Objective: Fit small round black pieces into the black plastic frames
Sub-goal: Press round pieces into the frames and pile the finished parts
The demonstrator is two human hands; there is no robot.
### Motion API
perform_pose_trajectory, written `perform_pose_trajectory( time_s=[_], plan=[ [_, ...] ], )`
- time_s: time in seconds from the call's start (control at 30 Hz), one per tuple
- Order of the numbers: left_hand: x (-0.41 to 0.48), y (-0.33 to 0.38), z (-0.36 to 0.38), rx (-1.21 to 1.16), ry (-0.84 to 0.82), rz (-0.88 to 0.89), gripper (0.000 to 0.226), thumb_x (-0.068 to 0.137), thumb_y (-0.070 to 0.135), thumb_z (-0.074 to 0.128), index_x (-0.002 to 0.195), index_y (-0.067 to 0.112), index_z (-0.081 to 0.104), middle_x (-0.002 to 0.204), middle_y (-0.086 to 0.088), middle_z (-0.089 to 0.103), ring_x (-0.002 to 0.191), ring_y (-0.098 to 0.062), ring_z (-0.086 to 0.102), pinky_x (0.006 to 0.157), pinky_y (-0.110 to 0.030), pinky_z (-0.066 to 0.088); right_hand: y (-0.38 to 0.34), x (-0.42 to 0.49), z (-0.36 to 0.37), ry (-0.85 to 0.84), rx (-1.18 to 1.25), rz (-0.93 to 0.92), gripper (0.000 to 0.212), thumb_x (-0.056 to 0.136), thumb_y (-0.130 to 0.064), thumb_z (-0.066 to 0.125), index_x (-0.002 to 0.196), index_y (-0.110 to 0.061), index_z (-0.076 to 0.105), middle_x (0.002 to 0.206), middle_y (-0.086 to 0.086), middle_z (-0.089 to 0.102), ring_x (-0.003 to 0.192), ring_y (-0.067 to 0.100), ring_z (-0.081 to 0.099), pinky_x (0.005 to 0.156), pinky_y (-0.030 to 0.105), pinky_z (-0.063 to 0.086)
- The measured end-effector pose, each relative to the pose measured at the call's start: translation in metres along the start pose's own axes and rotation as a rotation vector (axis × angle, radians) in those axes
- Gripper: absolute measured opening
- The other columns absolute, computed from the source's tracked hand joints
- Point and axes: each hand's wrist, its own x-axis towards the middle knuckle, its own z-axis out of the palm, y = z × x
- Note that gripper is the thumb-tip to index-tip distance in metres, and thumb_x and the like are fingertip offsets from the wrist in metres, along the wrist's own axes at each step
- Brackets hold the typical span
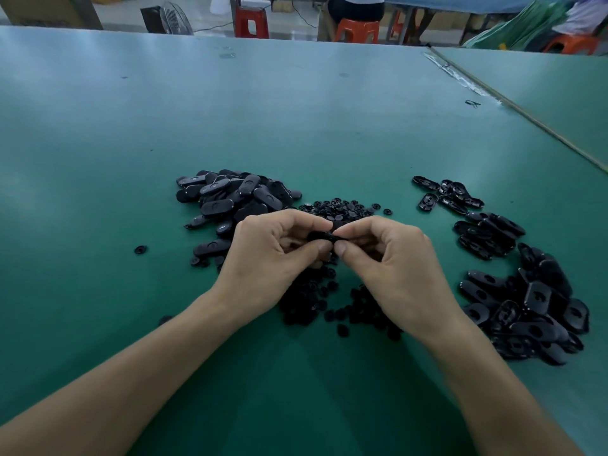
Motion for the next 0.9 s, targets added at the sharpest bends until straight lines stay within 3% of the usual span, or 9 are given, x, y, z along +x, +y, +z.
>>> perform_pose_trajectory(
  time_s=[0.23, 0.33, 0.53, 0.73, 0.83, 0.9],
  plan=[
    [0.000, 0.000, 0.000, -0.013, 0.005, -0.003, 0.025, 0.082, 0.002, 0.079, 0.097, 0.021, 0.076, 0.081, -0.002, 0.078, 0.068, -0.017, 0.075, 0.070, -0.023, 0.059, -0.002, -0.001, 0.004, 0.004, -0.066, 0.034, 0.011, 0.092, -0.019, 0.069, 0.088, -0.029, 0.066, 0.073, -0.019, 0.068, 0.072, -0.005, 0.062, 0.063, 0.006, 0.043],
    [0.000, 0.001, -0.001, -0.055, 0.005, -0.013, 0.025, 0.080, 0.001, 0.079, 0.095, 0.021, 0.075, 0.079, -0.002, 0.078, 0.066, -0.015, 0.074, 0.069, -0.021, 0.058, -0.003, -0.001, 0.004, 0.009, -0.048, 0.043, 0.011, 0.092, -0.020, 0.068, 0.087, -0.029, 0.065, 0.080, -0.025, 0.067, 0.070, -0.004, 0.061, 0.061, 0.007, 0.042],
    [-0.002, 0.003, -0.004, -0.052, 0.047, 0.004, 0.025, 0.076, -0.002, 0.083, 0.087, 0.020, 0.078, 0.076, -0.004, 0.077, 0.063, -0.015, 0.073, 0.066, -0.022, 0.059, -0.006, -0.002, 0.002, -0.004, -0.036, 0.014, 0.013, 0.091, -0.019, 0.070, 0.088, -0.031, 0.069, 0.080, -0.017, 0.071, 0.071, 0.002, 0.064, 0.063, 0.012, 0.048],
    [-0.002, 0.001, -0.002, -0.073, 0.041, 0.001, 0.024, 0.078, -0.005, 0.081, 0.085, 0.018, 0.076, 0.074, -0.007, 0.077, 0.064, -0.021, 0.075, 0.062, -0.023, 0.059, -0.009, -0.001, -0.001, 0.007, -0.056, 0.037, 0.013, 0.090, -0.018, 0.072, 0.089, -0.031, 0.073, 0.077, -0.018, 0.072, 0.074, -0.002, 0.066, 0.068, 0.010, 0.048],
    [0.000, -0.003, -0.002, -0.141, 0.119, -0.011, 0.021, 0.083, -0.008, 0.074, 0.089, 0.012, 0.072, 0.072, -0.007, 0.074, 0.063, -0.020, 0.073, 0.058, -0.023, 0.058, -0.007, 0.002, -0.015, 0.147, -0.252, 0.067, 0.017, 0.095, -0.019, 0.066, 0.108, -0.027, 0.073, 0.099, -0.016, 0.071, 0.086, -0.003, 0.065, 0.079, 0.009, 0.047],
    [0.003, -0.005, -0.005, -0.216, 0.197, -0.032, 0.018, 0.088, -0.007, 0.070, 0.093, 0.010, 0.070, 0.072, -0.005, 0.072, 0.065, -0.018, 0.071, 0.060, -0.024, 0.058, -0.002, 0.005, -0.030, 0.226, -0.480, 0.155, 0.030, 0.098, -0.016, 0.058, 0.127, -0.019, 0.066, 0.125, 0.000, 0.061, 0.108, 0.011, 0.062, 0.097, 0.023, 0.044]
  ],
)
